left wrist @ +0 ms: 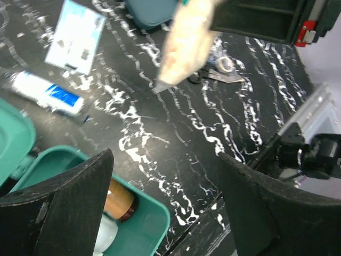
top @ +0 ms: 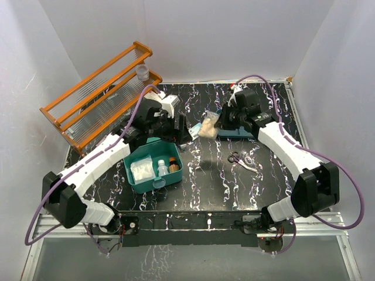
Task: Organize the medicine kit
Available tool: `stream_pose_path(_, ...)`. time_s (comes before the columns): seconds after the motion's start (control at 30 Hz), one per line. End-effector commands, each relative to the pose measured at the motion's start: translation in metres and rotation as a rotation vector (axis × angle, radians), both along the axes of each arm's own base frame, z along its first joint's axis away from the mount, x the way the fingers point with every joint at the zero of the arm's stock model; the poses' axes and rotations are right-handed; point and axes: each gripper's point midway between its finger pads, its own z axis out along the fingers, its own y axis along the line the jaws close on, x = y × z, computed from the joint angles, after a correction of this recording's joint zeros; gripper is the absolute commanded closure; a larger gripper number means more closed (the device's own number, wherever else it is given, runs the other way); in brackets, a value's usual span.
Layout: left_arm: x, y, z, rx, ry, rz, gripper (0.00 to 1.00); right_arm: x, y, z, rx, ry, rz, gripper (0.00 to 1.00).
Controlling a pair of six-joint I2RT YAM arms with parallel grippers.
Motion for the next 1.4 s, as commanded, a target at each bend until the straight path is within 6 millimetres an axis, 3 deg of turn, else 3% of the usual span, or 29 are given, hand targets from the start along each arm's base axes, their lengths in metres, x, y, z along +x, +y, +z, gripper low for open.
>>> stream_pose_path(0.0, -0.007, -0.035, 0.037, -0.130, -0.045, -0.203, 0.21, 0.021, 0.035, 0.064, 0.103, -0.227, 0.204, 1.00)
stream_pose_path(0.2, 0.024, -0.046, 0.041, -0.152, -0.100, -0.138, 0.22, 0.006, 0.059, 0.088, 0.225, -0.247, 0.346, 1.00)
stream_pose_path(0.43, 0.041, -0.044, 0.028, -0.118, -0.075, -0.046, 0.47, -0.004, 0.065, 0.087, 0.255, -0.244, 0.381, 1.00)
stream_pose_path(0.63, 0.050, -0.038, 0.027, -0.099, -0.087, 0.014, 0.60, -0.006, 0.067, 0.080, 0.243, -0.236, 0.398, 1.00)
stream_pose_path(0.8, 0.049, -0.035, 0.021, -0.078, -0.061, 0.026, 0.88, -0.006, 0.070, 0.066, 0.242, -0.191, 0.393, 1.00)
stream_pose_path(0.83, 0.048, -0.032, 0.020, -0.075, -0.058, 0.039, 0.90, -0.005, 0.068, 0.064, 0.236, -0.181, 0.377, 1.00)
stream_pose_path(0.97, 0.037, -0.021, 0.021, -0.075, -0.043, 0.073, 0.94, 0.005, 0.060, 0.060, 0.202, -0.165, 0.293, 0.71)
stream_pose_path(1.07, 0.025, -0.011, 0.023, -0.073, -0.012, 0.097, 0.94, 0.010, 0.057, 0.062, 0.197, -0.165, 0.248, 0.58)
stream_pose_path(1.23, -0.005, 0.016, 0.022, -0.051, 0.082, 0.179, 0.94, 0.017, 0.051, 0.065, 0.191, -0.170, 0.172, 0.56)
stream_pose_path(1.37, -0.031, 0.049, 0.014, -0.022, 0.188, 0.317, 0.94, 0.018, 0.048, 0.051, 0.188, -0.124, 0.136, 0.56)
